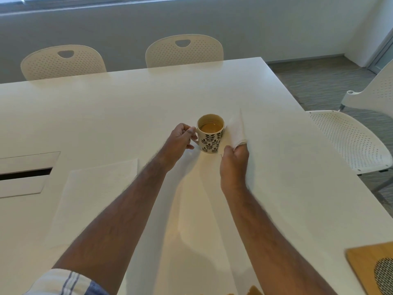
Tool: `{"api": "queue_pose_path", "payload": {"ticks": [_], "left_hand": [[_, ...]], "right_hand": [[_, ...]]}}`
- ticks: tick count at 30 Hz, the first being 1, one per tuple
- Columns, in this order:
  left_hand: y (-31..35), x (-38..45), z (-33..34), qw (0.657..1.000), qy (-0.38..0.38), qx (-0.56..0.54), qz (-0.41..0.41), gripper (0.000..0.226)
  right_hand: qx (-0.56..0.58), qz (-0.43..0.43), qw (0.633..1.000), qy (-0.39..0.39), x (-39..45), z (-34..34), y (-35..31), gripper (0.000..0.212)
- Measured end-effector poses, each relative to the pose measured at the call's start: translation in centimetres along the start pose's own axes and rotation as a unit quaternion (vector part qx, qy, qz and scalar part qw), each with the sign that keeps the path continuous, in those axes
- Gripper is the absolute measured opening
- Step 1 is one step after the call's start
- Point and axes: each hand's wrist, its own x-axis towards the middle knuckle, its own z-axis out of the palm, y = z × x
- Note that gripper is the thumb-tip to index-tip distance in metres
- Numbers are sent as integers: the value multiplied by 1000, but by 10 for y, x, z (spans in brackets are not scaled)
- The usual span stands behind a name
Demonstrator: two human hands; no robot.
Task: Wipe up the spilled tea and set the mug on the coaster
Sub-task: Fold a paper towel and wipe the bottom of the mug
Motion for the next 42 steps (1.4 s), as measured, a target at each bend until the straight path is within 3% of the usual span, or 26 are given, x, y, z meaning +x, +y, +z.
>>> {"api": "queue_pose_path", "payload": {"ticks": [7, 12, 17, 19, 22, 25, 30, 36, 42], "left_hand": [[-5, 3, 2, 1000, -3, -9, 7, 27], [-5, 3, 0, 1000, -10, -9, 14, 25], [-3, 0, 1, 1000, -19, -6, 11, 27], [-2, -1, 2, 1000, -26, -9, 7, 28], [0, -2, 3, 999, -26, -21, 1, 28], [0, -1, 6, 999, -21, -48, -13, 26], [0, -2, 14, 995, -11, -92, -39, 24], [-1, -4, 19, 995, 20, -91, -45, 29], [6, -10, 17, 996, 19, -85, -25, 30]], "right_hand": [[-36, -64, 997, -33, -14, 0, 1, 39], [-83, -194, 977, -30, 21, -13, -23, 48], [-226, -256, 924, -170, 58, -15, -29, 50], [-233, -264, 914, -201, 60, -22, -22, 47], [-125, -214, 951, -183, 59, -37, -14, 47], [-23, -77, 993, -86, 58, -50, 0, 34], [125, 51, 986, -100, 62, -66, 20, 25], [40, 32, 997, -64, 66, -71, 30, 30], [-13, 19, 999, -28, 64, -68, 31, 7]]}}
